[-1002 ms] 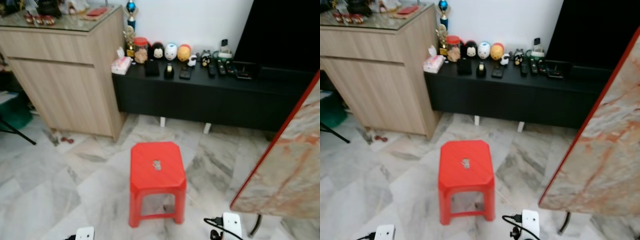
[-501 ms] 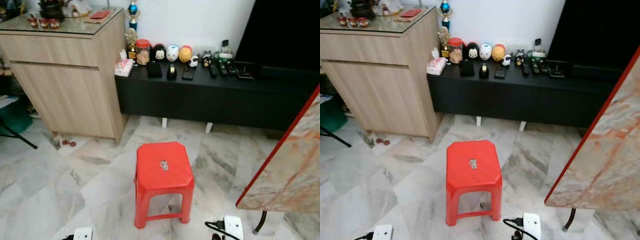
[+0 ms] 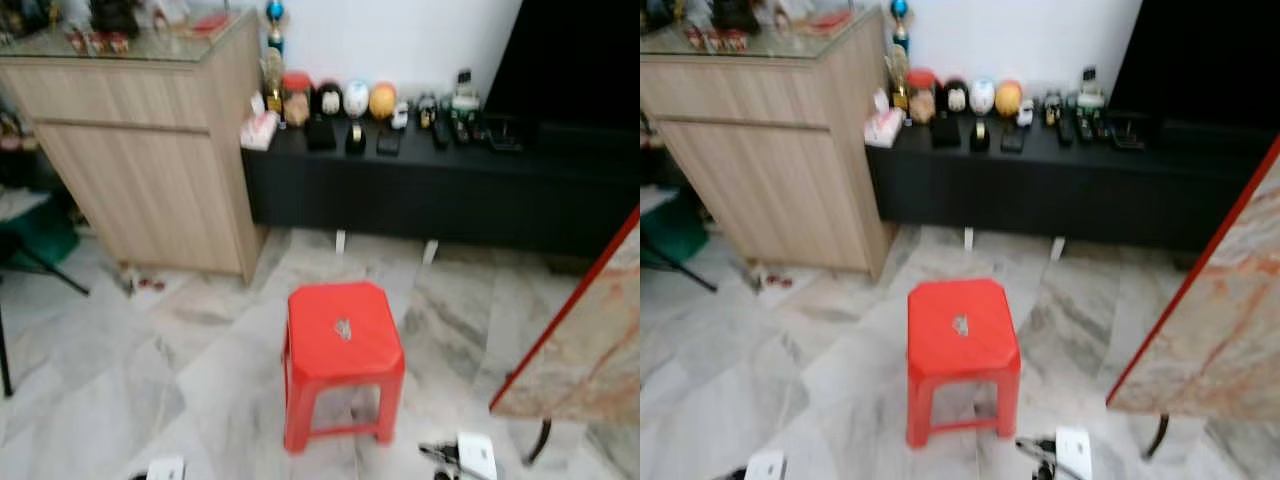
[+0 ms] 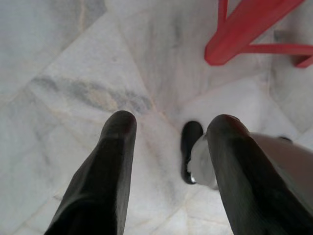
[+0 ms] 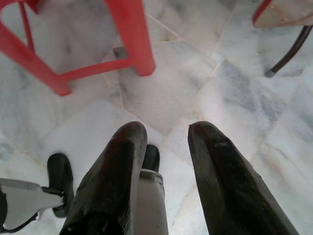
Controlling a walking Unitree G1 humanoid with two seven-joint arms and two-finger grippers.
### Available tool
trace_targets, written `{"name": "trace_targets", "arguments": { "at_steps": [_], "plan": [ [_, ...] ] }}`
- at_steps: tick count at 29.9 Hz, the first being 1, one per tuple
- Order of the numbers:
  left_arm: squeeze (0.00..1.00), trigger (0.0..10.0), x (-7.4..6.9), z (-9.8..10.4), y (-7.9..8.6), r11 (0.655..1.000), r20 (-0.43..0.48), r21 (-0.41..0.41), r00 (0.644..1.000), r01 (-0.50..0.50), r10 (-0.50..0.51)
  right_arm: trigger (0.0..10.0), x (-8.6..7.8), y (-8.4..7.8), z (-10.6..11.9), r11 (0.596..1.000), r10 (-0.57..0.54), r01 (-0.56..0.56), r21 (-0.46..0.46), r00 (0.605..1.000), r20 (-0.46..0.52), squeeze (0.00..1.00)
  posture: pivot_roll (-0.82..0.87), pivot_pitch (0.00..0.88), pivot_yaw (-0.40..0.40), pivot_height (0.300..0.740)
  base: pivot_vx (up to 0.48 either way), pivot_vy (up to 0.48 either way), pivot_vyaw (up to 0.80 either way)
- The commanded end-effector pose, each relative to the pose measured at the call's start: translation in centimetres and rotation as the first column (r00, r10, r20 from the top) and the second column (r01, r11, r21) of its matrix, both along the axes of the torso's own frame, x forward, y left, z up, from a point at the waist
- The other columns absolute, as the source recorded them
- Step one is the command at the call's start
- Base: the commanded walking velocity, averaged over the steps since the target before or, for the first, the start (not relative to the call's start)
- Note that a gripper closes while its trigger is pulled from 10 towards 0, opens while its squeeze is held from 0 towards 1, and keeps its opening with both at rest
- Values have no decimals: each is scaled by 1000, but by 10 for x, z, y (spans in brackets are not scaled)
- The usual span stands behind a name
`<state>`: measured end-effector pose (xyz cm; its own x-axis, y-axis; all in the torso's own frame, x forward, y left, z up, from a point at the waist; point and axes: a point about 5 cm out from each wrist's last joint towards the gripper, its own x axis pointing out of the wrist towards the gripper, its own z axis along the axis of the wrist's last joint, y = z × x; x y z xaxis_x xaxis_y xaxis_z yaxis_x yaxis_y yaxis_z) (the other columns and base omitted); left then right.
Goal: Hang keys on a hook
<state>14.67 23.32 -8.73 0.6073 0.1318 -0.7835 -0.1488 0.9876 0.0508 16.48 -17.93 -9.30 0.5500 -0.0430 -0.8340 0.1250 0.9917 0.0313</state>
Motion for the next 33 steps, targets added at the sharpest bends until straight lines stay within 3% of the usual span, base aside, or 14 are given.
{"name": "trace_targets", "arguments": {
  "at_steps": [1,9,13,17,22,26,33],
  "plan": [
    [0,10000,-5,-2,0,1000,-20,3,1000,-3,3,10000,3,3,1,1000,3,-3,6,1000,7,0,162,0,-28,740,0,345,0],
    [0,10000,1,-4,-18,1000,-20,-10,1000,10,-11,10000,3,3,1,1000,5,-5,7,1000,6,0,162,0,-28,740,0,196,0],
    [0,10000,2,-4,-19,1000,-18,-11,1000,12,-12,10000,3,3,1,1000,7,-7,6,1000,6,0,163,1,-28,740,0,292,0],
    [0,10000,3,-3,-14,1000,-9,-7,1000,9,-9,10000,3,3,1,1000,9,-9,5,1000,7,0,163,1,-28,740,0,296,0],
    [0,10000,-4,1,8,1000,-3,9,1000,-10,10,10000,3,3,1,1000,10,-10,7,1000,7,0,163,2,-28,740,0,306,0],
    [0,10000,-6,2,16,1000,-1,14,1000,-17,17,10000,3,3,1,1000,9,-9,7,1000,7,0,163,3,-28,740,0,293,0],
    [0,10000,-6,1,11,1000,-5,14,1000,-3,3,10000,3,4,1,1000,9,-9,7,1000,5,0,164,4,-27,740,0,0,0]
  ]
}}
